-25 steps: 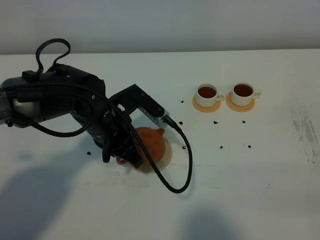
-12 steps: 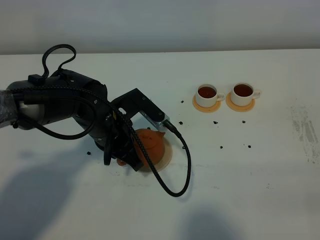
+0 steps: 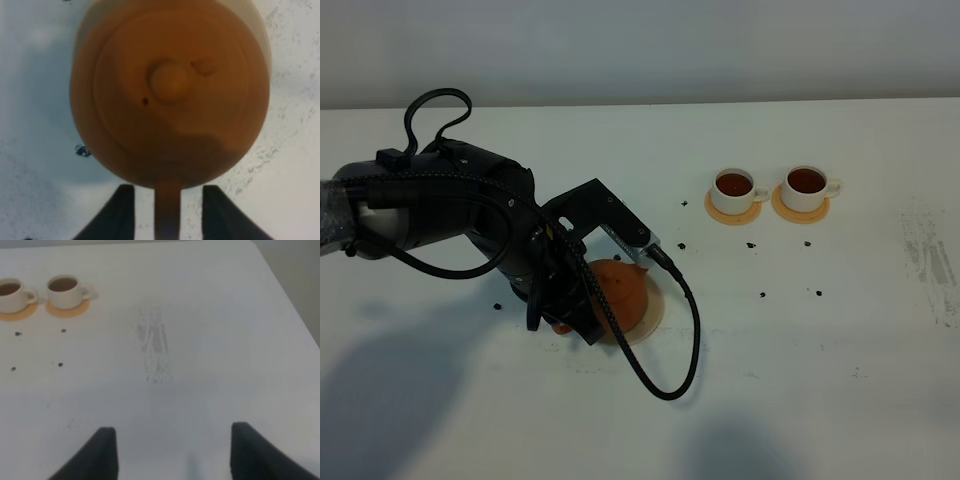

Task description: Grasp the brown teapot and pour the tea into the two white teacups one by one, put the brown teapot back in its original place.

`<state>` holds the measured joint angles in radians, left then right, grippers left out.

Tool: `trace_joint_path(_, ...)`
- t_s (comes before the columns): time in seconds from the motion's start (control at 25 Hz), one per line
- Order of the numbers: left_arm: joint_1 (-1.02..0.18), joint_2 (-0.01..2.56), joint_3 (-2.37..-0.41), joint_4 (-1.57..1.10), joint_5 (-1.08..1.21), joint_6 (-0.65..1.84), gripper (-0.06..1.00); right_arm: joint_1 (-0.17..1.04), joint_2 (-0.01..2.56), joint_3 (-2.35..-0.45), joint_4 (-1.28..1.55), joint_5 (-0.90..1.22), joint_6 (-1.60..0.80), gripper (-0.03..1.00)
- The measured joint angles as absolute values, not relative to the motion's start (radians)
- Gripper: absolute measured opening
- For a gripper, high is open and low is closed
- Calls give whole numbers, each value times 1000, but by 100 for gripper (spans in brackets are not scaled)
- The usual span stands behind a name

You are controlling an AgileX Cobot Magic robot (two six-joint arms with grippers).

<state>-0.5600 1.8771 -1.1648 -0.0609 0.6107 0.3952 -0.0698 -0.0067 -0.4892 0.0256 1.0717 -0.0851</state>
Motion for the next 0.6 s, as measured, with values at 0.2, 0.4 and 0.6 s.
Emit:
trace_joint_path(0.2,-560,1866,-1165,-67,613,361,36,-70,-7,-489,26,1072,-85,51)
trace_joint_path(0.4,-524,1813,-1165,-54,649,342,37,-70,-7,-489,26,1072,-85,51)
trace_joint_path(0.6,-456,1738,-1165,-11,697,293,37,-70,-7,-489,26,1072,-85,51)
